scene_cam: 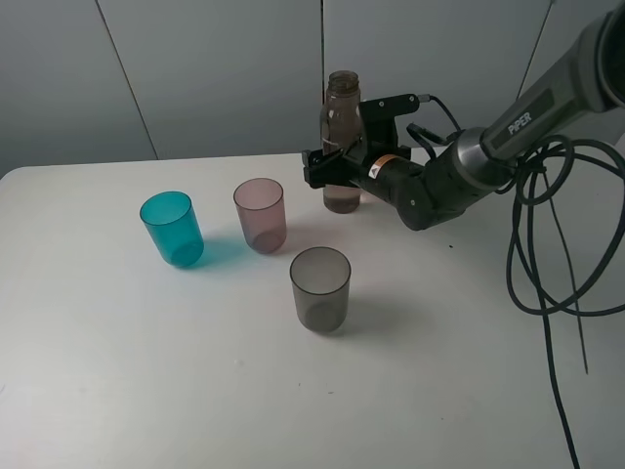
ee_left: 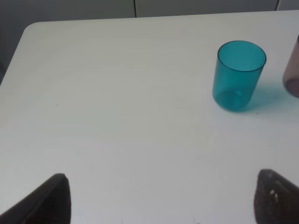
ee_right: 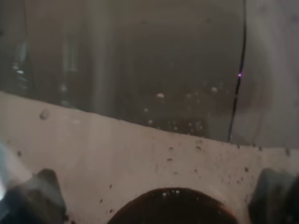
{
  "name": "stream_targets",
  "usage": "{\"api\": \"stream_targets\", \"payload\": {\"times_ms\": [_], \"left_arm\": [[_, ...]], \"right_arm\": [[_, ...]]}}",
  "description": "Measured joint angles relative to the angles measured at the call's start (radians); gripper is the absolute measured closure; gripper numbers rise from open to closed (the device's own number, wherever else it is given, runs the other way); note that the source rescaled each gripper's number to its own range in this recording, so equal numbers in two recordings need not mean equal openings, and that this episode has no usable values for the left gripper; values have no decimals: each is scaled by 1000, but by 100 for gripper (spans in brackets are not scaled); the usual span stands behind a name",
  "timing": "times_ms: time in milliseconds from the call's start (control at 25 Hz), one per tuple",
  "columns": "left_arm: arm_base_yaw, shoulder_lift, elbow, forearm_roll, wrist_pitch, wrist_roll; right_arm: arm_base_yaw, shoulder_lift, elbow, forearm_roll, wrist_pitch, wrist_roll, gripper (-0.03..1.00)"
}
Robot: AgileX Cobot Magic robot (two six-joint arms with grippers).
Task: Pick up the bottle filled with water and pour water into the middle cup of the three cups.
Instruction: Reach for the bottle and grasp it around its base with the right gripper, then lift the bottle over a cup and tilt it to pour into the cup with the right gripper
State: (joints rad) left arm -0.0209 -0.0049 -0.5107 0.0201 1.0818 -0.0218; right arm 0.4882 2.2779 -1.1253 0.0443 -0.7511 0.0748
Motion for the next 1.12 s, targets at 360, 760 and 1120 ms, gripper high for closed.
{"api": "stream_targets", "payload": {"times_ms": [360, 760, 1120], "left_arm": [[0, 0, 0, 0, 0, 0], [0, 0, 0, 0, 0, 0], [0, 0, 0, 0, 0, 0]], "right_arm": [[0, 0, -5, 18, 9, 1, 93], [0, -4, -5, -6, 20, -64, 95], [38, -54, -7, 35, 60, -464, 97]]}}
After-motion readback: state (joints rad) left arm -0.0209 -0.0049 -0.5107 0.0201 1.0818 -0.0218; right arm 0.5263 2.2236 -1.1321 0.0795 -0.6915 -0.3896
